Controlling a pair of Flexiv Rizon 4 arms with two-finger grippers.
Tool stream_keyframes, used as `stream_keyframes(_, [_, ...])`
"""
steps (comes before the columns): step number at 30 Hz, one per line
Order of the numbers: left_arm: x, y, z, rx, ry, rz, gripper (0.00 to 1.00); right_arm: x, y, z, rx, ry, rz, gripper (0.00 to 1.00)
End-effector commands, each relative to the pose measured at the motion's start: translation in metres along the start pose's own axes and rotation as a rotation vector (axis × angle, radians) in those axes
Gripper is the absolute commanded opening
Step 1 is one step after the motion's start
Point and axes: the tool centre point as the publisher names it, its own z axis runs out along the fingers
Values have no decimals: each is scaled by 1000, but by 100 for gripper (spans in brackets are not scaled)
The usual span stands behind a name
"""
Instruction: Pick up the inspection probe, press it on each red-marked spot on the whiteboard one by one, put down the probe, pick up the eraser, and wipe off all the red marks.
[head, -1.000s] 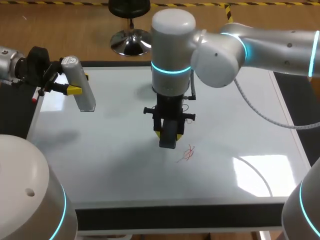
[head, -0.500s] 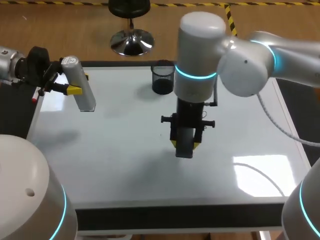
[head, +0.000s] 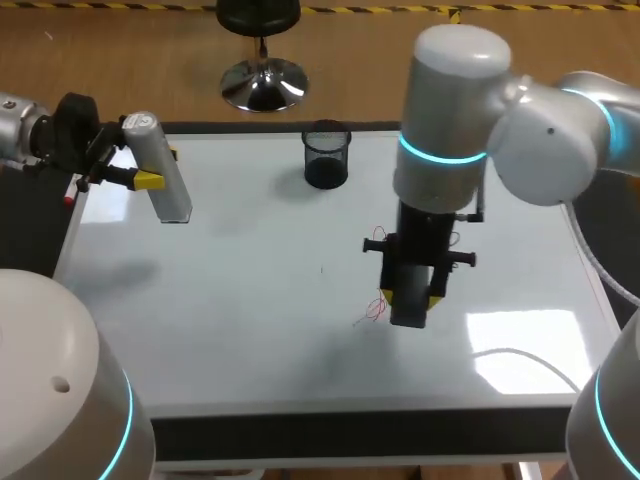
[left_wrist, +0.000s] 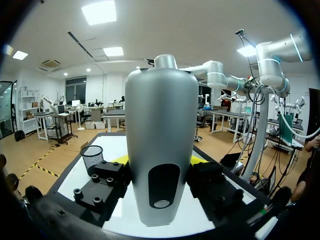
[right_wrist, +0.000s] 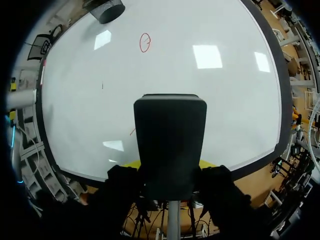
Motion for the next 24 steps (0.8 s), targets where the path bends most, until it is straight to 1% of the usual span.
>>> stream_keyframes(1, [-1,0,-1,1,3,2,0,-28,1,-5,-4,91,0,0])
stream_keyframes(17, [-1,0,-1,1,3,2,0,-71,27,-14,36,53,1,0])
stream_keyframes(22, [-1,0,-1,1,3,2,0,-78,30,-14,38,50,0,0])
stream_keyframes(24, [-1,0,-1,1,3,2,0,-77,30,-15,25,41,-39,0])
